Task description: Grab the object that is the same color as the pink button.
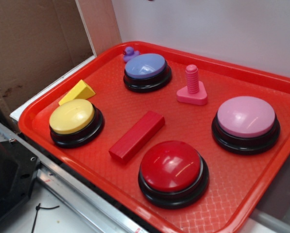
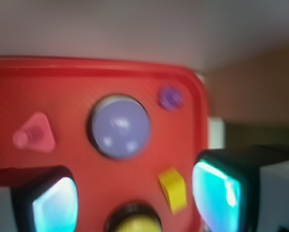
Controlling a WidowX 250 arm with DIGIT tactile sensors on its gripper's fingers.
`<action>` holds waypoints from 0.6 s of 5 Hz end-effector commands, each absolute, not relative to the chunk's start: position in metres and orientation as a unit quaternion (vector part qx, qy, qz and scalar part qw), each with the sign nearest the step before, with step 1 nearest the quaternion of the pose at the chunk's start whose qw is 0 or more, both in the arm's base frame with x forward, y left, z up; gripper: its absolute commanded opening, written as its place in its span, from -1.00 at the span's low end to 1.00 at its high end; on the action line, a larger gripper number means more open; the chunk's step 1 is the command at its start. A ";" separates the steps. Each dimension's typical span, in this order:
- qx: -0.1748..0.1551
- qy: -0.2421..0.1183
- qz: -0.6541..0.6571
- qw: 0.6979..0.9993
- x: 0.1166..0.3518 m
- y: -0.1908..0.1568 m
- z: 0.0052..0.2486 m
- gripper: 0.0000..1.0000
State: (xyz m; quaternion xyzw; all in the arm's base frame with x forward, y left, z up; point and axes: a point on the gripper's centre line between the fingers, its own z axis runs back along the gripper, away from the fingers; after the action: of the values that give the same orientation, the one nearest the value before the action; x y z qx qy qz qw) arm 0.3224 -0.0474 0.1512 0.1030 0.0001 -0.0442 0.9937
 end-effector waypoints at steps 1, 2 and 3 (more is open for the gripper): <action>0.071 -0.026 -0.148 0.986 0.310 -0.094 0.143 1.00; 0.086 -0.016 -0.143 0.986 0.311 -0.082 0.120 1.00; 0.079 -0.002 -0.144 0.986 0.318 -0.076 0.099 1.00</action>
State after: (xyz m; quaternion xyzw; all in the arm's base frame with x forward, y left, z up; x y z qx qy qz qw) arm 0.3172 -0.0715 0.0874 0.0821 0.0208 -0.1465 0.9856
